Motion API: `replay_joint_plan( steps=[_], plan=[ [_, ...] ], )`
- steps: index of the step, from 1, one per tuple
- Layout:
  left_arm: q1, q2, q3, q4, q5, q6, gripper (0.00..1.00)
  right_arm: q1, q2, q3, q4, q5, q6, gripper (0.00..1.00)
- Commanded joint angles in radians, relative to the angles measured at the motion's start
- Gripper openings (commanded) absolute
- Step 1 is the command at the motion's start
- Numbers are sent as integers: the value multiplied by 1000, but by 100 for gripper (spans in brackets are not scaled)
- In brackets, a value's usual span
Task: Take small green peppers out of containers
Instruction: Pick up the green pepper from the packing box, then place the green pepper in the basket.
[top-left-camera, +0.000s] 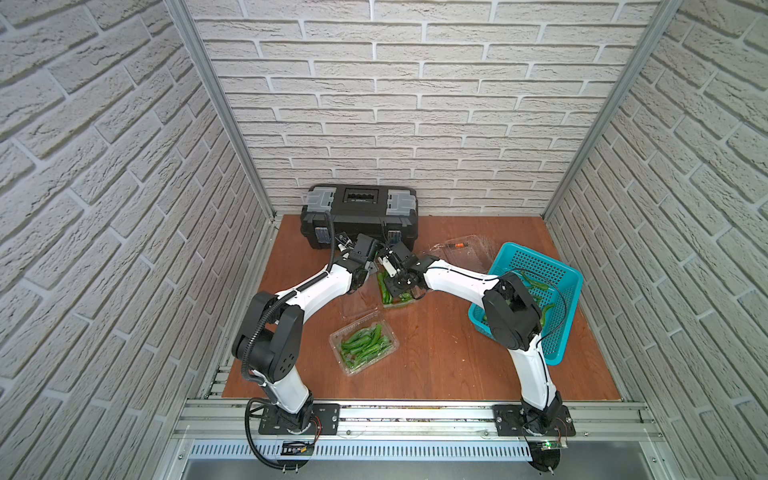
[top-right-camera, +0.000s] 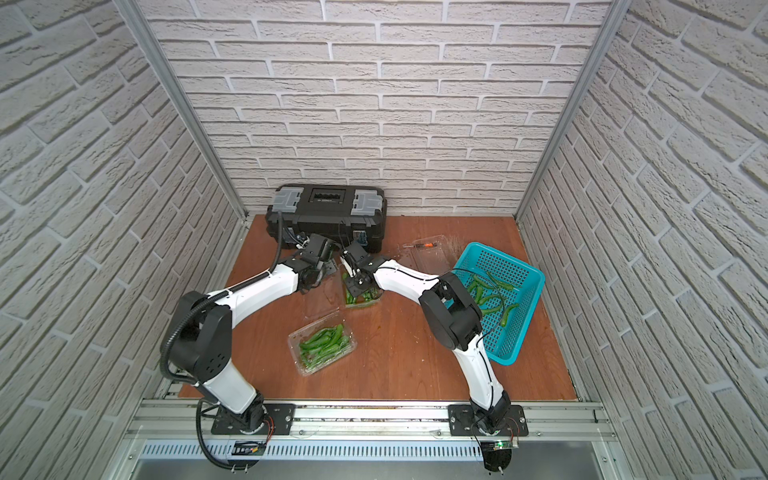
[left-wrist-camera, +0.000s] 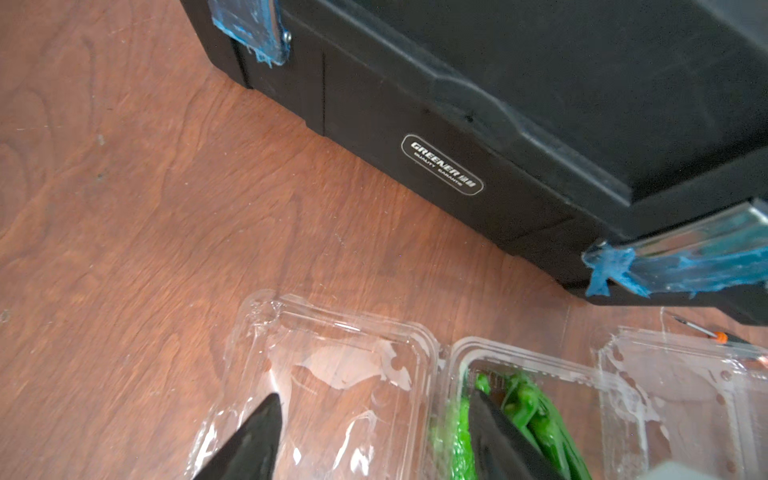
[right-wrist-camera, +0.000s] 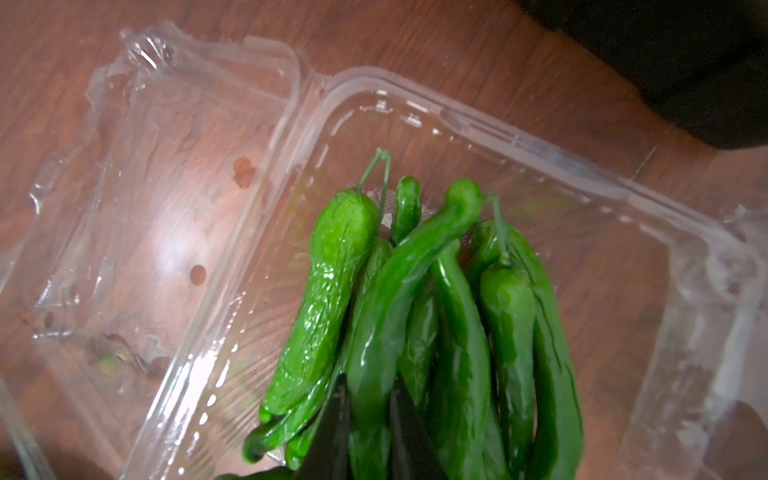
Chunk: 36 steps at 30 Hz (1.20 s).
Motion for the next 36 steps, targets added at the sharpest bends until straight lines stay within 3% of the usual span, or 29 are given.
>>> replay_joint_plan(
  steps=[1, 9, 16, 20, 23, 25, 27, 30, 36],
  plan=[
    [2, 13, 25, 23, 15, 21, 70, -10, -61, -8, 51, -17, 35, 11],
    [2, 16, 27, 20, 18, 25, 70, -59, -225, -103, 182, -31, 136, 10],
    [-1, 37, 39, 23, 40, 30, 70, -125, -389, -227, 271, 65, 223, 8],
    [-5, 55, 57, 22, 55, 43, 70, -157, -522, -350, 363, 215, 270, 7],
    [-11, 72, 77, 20, 68, 59, 71, -161, -631, -426, 373, 456, 308, 6],
    [-15, 82, 91, 19, 75, 71, 71, -169, -689, -463, 305, 683, 424, 6],
    [-18, 90, 100, 18, 80, 77, 71, -204, -724, -492, 225, 781, 546, 6],
    [-21, 101, 109, 14, 92, 81, 71, -285, -749, -536, 81, 801, 753, 6],
    [-24, 123, 127, -4, 112, 85, 71, -409, -758, -636, -40, 802, 918, 7]
  ],
)
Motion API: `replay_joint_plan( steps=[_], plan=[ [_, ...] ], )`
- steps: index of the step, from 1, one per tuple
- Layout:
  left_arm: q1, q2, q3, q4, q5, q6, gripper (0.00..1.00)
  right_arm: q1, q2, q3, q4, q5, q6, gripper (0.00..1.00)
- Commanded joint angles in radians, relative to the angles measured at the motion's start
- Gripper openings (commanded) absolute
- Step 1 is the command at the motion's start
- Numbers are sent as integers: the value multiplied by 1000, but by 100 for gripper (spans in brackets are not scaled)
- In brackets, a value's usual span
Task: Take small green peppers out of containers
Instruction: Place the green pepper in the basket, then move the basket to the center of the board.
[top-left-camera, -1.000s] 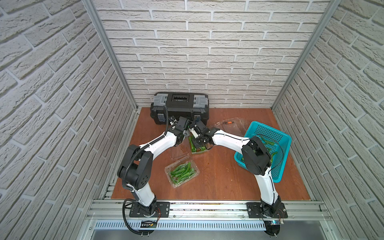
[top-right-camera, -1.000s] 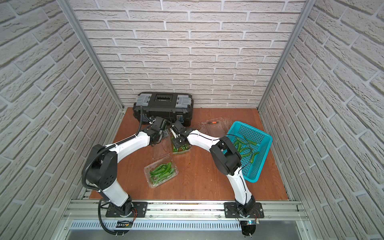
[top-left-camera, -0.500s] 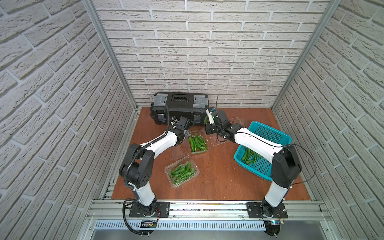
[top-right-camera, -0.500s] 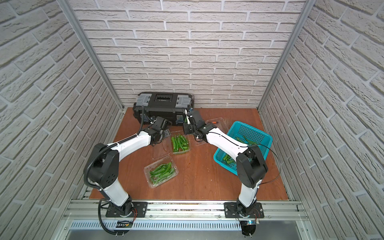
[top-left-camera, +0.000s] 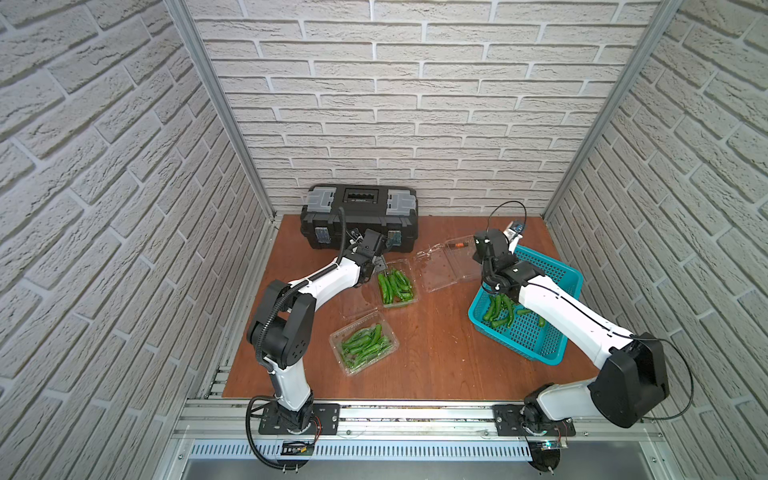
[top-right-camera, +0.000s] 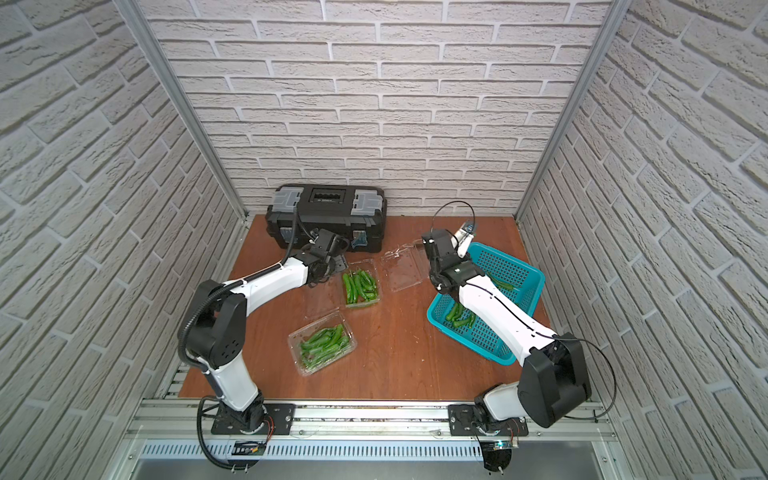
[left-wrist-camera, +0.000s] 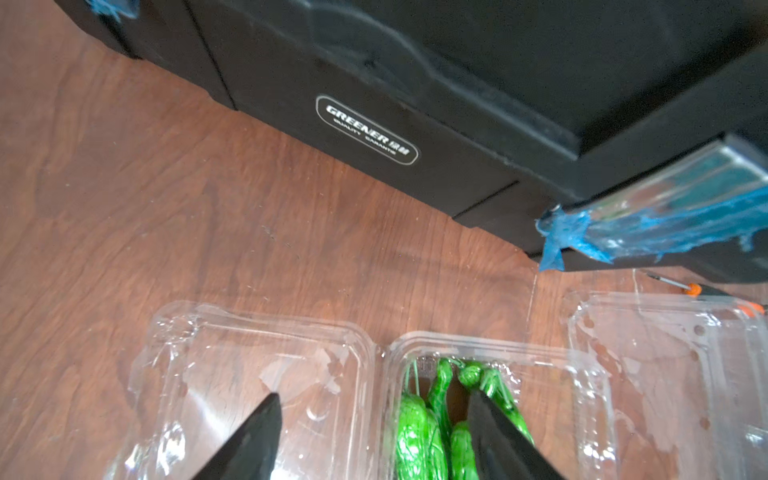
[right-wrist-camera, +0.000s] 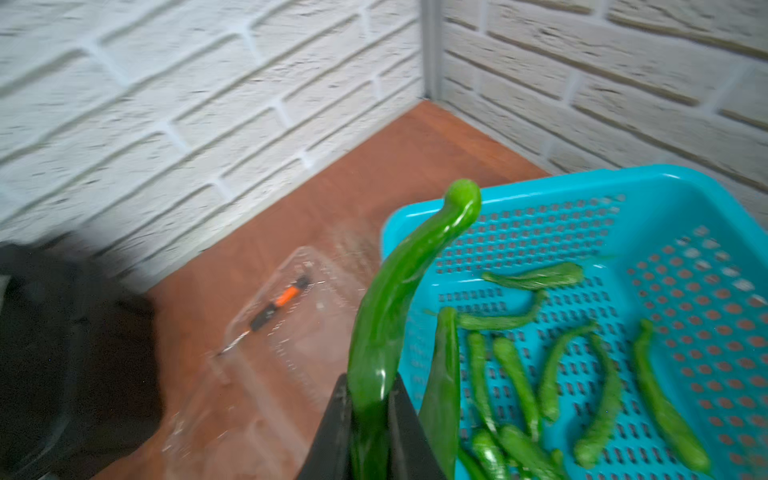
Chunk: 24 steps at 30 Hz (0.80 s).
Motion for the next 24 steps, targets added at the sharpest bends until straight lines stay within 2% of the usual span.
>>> replay_joint_plan(
  steps=[1, 3, 6, 7, 15, 24],
  plan=[
    [-7, 11, 28, -4, 12, 17, 71, -51, 1, -50, -108, 21, 164, 8],
    [-6, 14, 31, -5, 14, 21, 71, -81, 20, -70, -124, -27, 189, 11],
    [-6, 20, 35, -8, 15, 22, 71, -110, 77, -77, -106, -111, 159, 32],
    [-6, 21, 38, -10, 18, 22, 71, -115, 104, -68, -96, -142, 124, 35],
    [-6, 30, 50, -21, 22, 31, 71, -118, 258, 23, -3, -328, -80, 37],
    [-7, 51, 81, -48, 51, 65, 71, -85, 410, 149, 162, -711, -206, 36]
  ],
)
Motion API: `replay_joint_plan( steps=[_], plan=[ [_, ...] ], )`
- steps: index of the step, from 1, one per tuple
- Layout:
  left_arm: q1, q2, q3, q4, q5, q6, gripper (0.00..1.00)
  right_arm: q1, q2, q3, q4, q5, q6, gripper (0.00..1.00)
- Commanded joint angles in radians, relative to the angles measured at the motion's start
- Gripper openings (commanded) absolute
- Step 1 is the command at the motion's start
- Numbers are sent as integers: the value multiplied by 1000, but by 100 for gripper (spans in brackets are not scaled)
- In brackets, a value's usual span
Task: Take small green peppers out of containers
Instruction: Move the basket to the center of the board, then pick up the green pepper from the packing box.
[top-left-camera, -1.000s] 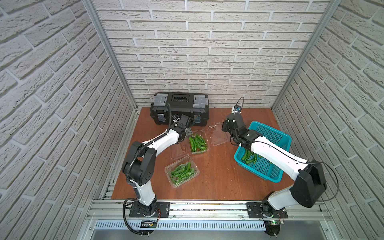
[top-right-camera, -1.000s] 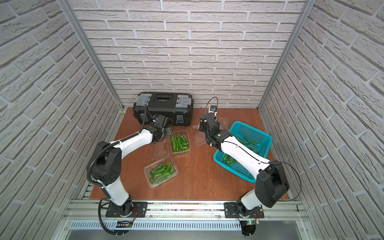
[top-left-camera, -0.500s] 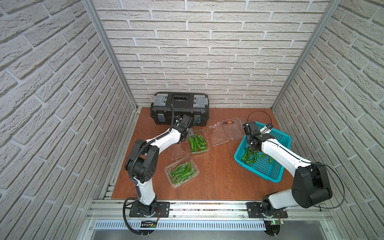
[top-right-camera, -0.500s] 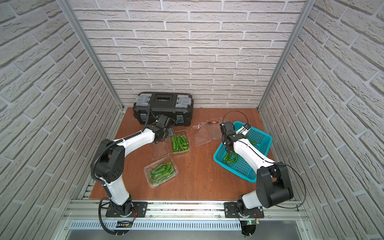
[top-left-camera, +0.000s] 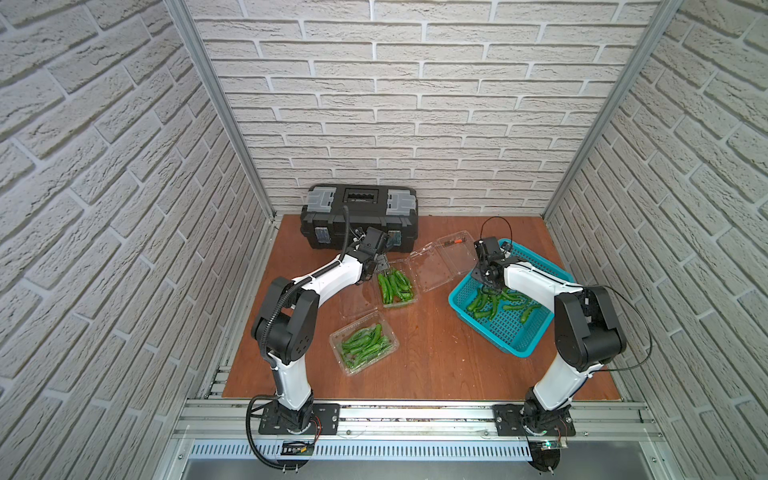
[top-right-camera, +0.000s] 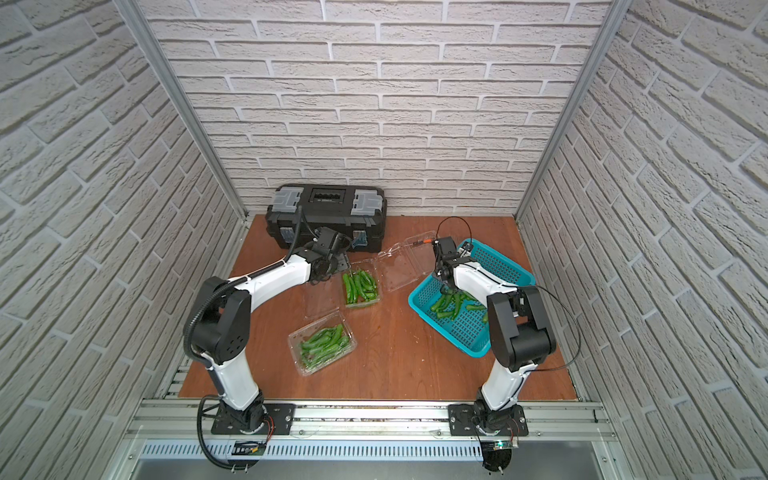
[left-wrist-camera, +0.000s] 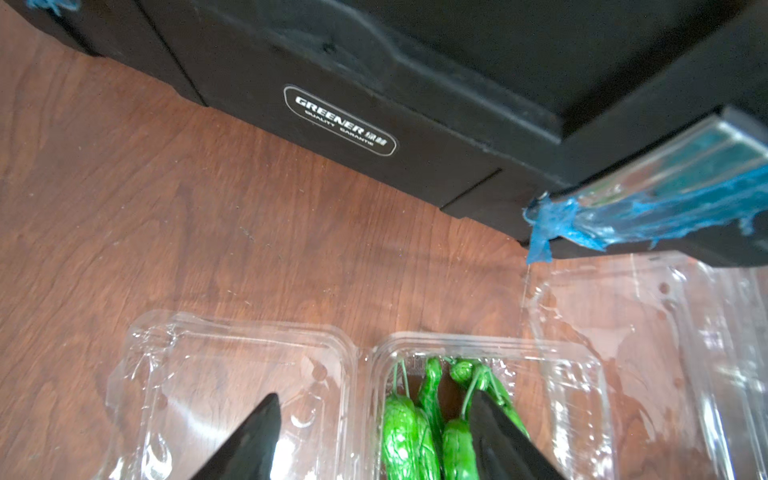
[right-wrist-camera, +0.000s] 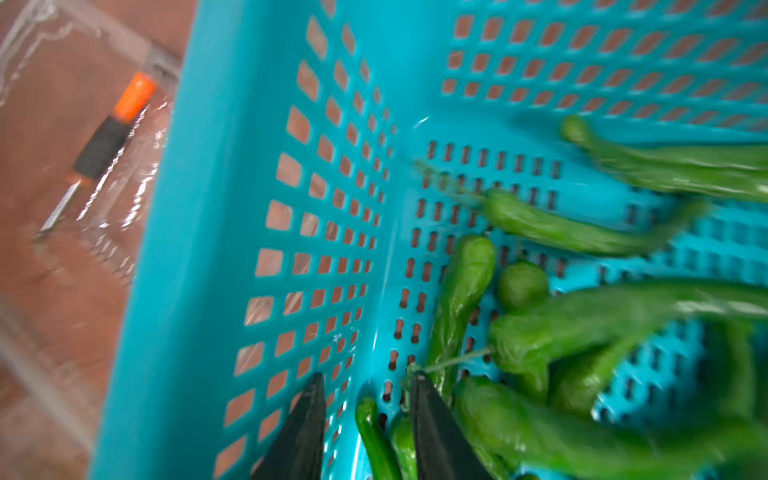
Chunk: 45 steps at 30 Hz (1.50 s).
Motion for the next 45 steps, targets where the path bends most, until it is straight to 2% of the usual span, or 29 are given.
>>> replay_joint_plan(
  steps=[1, 7, 16, 21, 24, 26, 29, 36, 42, 45],
  plan=[
    [-6, 22, 36, -25, 24, 29, 71, 39, 40, 70, 98, -183, -73, 36],
    [-7, 42, 81, -87, 76, 97, 71, 87, 26, 102, 65, -112, -103, 36],
    [-14, 94, 203, -225, 244, 243, 71, 88, -112, -4, 9, 136, -84, 36],
    [-25, 161, 271, -306, 310, 285, 69, 87, -172, -36, 28, 183, -83, 35],
    [-28, 196, 305, -331, 322, 290, 65, 87, -182, -29, 28, 188, -93, 35],
    [-30, 216, 326, -343, 325, 292, 55, 88, -184, -24, 26, 189, -99, 35],
    [-33, 245, 348, -363, 330, 298, 47, 87, -185, -21, 27, 184, -103, 35],
    [-37, 294, 376, -389, 323, 300, 38, 88, -190, -24, 27, 178, -98, 34],
    [-41, 328, 404, -411, 322, 306, 35, 88, -190, -25, 26, 176, -102, 34],
    [-45, 330, 408, -405, 332, 312, 30, 88, -191, -28, 24, 174, -96, 34]
  ],
)
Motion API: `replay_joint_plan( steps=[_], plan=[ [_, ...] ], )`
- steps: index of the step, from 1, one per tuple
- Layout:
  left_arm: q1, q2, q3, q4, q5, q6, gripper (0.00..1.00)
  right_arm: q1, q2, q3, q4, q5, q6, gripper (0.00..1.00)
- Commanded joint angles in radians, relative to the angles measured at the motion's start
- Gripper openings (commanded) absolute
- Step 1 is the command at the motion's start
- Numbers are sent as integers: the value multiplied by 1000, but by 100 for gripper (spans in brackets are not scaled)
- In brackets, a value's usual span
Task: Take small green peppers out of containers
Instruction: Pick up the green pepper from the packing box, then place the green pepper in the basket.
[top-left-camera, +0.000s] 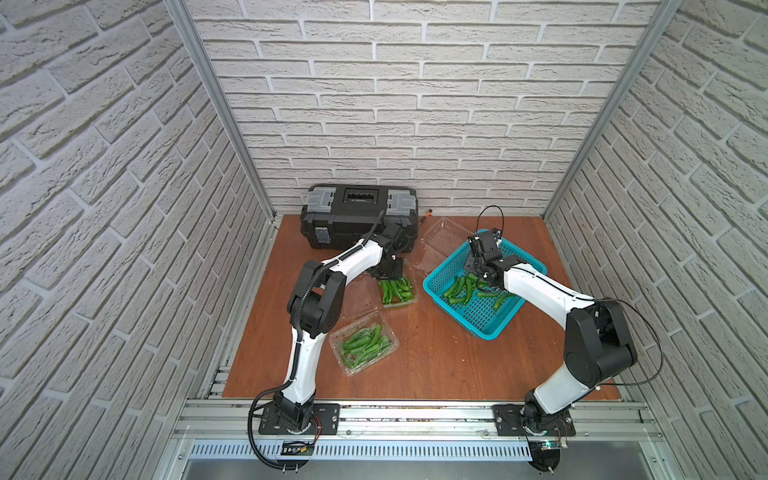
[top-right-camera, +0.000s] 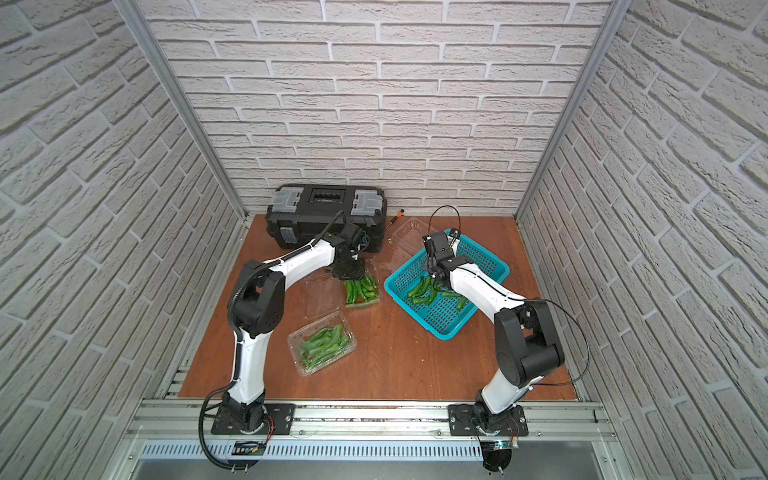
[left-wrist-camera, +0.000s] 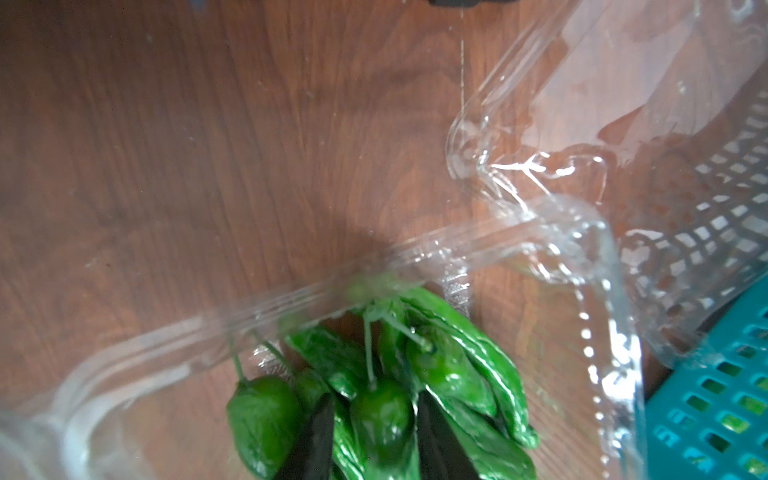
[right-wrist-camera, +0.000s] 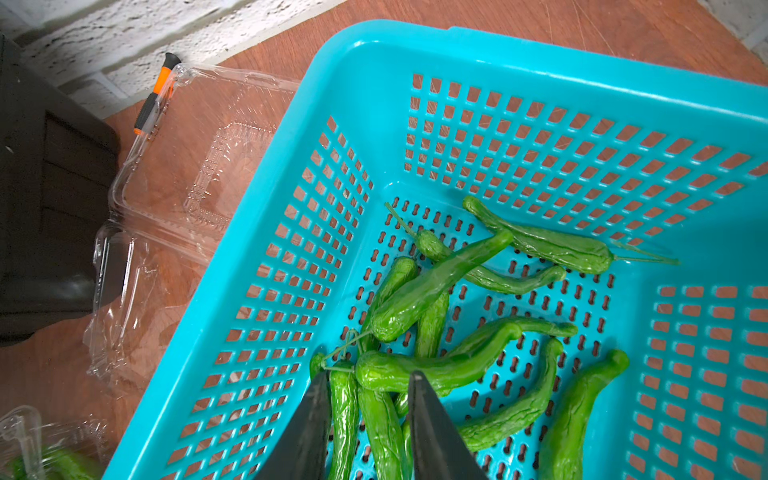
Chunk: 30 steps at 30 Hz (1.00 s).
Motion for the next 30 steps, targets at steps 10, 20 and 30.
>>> replay_joint_plan(
  steps=[10, 20, 30],
  plan=[
    [-18, -25, 21, -27, -10, 36, 0, -1, -23, -8, 5, 3, 16, 34],
    [-46, -296, -151, 163, -78, 80, 0, -1, -10, 6, 11, 17, 15, 34],
    [-145, -371, -109, 275, 90, 308, 0, -44, -77, -24, -23, 167, 55, 34]
  ],
)
